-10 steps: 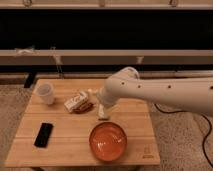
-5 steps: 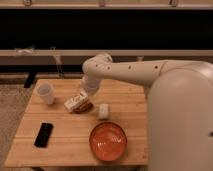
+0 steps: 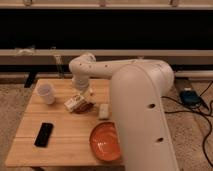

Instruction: Place the bottle in the ceramic bowl

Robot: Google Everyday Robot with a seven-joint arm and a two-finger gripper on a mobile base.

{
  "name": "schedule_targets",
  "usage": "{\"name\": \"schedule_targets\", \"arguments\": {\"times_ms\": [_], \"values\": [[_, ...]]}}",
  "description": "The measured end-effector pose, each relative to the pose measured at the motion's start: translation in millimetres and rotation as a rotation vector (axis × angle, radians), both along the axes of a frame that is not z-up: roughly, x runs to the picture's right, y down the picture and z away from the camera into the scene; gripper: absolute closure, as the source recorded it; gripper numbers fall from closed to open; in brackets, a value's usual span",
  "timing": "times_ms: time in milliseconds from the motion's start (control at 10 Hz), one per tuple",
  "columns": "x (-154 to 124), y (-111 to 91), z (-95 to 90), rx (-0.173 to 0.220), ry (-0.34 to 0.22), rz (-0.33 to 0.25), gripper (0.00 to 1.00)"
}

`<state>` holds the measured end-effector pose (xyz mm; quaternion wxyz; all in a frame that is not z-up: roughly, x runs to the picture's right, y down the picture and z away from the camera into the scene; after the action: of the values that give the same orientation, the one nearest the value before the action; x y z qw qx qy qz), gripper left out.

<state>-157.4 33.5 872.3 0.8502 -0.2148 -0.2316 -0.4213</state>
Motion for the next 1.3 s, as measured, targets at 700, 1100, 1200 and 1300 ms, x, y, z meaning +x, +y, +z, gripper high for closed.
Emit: {"name": "schedule_targets", "arguments": {"times_ms": [700,1100,1200,1300], "values": [[-20.2,18.6,35.0,0.000,0.002,-0.056,0.20],[-24.5,29.7,46.8,-0.008,0.021,-0.090,0.20],[-27.0,30.5,46.1,-0.009,0.019,-0.092,0.20],[-24.8,29.8,46.8,-0.008,0.021,-0.092,0.20]]}}
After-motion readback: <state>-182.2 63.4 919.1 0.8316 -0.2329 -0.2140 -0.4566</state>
